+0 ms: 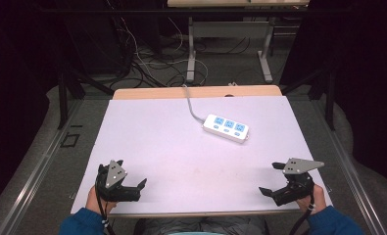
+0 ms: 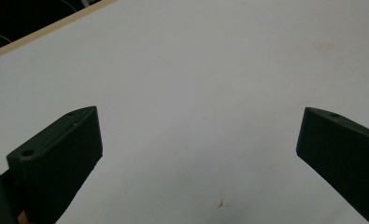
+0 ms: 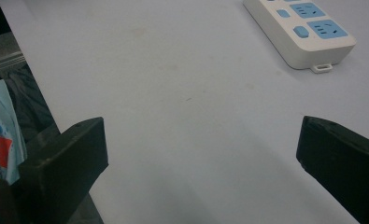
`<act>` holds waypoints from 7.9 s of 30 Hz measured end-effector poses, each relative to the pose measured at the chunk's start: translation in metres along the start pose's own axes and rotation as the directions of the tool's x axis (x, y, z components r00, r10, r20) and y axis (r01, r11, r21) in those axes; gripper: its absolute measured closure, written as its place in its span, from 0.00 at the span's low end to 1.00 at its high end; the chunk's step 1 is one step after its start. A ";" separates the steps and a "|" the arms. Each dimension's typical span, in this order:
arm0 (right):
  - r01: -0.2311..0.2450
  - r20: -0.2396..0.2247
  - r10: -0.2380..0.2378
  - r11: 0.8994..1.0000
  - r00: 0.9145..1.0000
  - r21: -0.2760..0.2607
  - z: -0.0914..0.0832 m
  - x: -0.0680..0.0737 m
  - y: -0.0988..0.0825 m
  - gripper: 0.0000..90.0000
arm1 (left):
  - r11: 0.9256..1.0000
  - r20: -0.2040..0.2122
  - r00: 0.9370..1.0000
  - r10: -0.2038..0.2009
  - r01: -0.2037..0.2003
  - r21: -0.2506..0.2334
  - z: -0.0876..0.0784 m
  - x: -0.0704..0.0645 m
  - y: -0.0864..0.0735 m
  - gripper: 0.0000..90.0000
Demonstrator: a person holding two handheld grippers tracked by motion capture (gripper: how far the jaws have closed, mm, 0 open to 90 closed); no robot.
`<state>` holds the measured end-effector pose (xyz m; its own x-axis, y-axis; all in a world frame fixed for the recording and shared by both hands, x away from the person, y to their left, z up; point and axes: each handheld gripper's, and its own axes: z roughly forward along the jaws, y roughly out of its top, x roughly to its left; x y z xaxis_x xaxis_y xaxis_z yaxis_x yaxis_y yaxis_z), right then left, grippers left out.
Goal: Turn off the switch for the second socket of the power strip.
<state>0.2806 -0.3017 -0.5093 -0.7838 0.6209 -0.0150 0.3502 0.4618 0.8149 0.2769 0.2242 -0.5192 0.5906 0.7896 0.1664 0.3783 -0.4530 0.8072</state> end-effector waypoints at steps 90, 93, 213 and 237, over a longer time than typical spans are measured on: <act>-0.065 -0.002 0.065 0.996 0.998 0.068 0.080 -0.063 0.057 0.00 | 0.999 0.005 1.000 0.016 -0.016 0.041 0.006 0.000 0.000 0.00; -0.074 -0.007 0.074 0.995 0.997 0.066 0.081 -0.066 0.059 0.00 | 0.999 0.005 1.000 0.015 -0.015 0.039 0.007 -0.001 0.000 0.00; -0.143 0.077 0.141 0.990 0.987 0.021 0.171 -0.095 0.103 1.00 | 0.998 0.025 0.999 0.036 -0.038 0.051 0.012 -0.002 0.002 0.00; -0.168 0.146 0.161 0.985 0.976 0.035 0.183 -0.102 0.090 1.00 | 0.998 0.031 0.999 0.036 -0.038 0.055 0.014 -0.003 0.001 0.00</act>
<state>0.4856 -0.2074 -0.5407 -0.6336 0.7730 0.0320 0.4947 0.3730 0.7850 0.2856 0.2156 -0.5263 0.6261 0.7592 0.1778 0.3939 -0.5047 0.7682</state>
